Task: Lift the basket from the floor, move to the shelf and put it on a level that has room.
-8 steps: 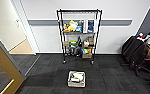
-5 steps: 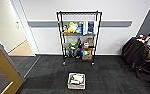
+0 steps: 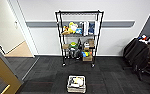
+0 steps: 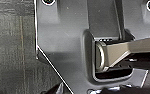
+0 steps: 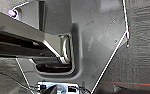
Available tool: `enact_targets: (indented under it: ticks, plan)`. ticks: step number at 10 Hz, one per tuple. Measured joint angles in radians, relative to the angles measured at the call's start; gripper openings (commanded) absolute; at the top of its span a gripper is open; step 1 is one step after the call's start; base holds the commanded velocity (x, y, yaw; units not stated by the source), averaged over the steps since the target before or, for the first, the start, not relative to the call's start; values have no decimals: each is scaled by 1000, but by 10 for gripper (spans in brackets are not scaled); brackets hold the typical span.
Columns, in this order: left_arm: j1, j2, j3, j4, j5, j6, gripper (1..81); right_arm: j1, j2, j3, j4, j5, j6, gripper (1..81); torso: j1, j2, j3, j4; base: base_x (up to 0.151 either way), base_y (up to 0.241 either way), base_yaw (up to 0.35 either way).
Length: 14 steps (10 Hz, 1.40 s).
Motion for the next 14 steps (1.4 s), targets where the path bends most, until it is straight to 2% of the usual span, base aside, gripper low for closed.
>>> enact_targets:
  ticks: [14]
  plan:
    - [1,0,0,0,0,0,811,0,0,-6,1,-3,2,811,0,0,0,0,149,0,0]
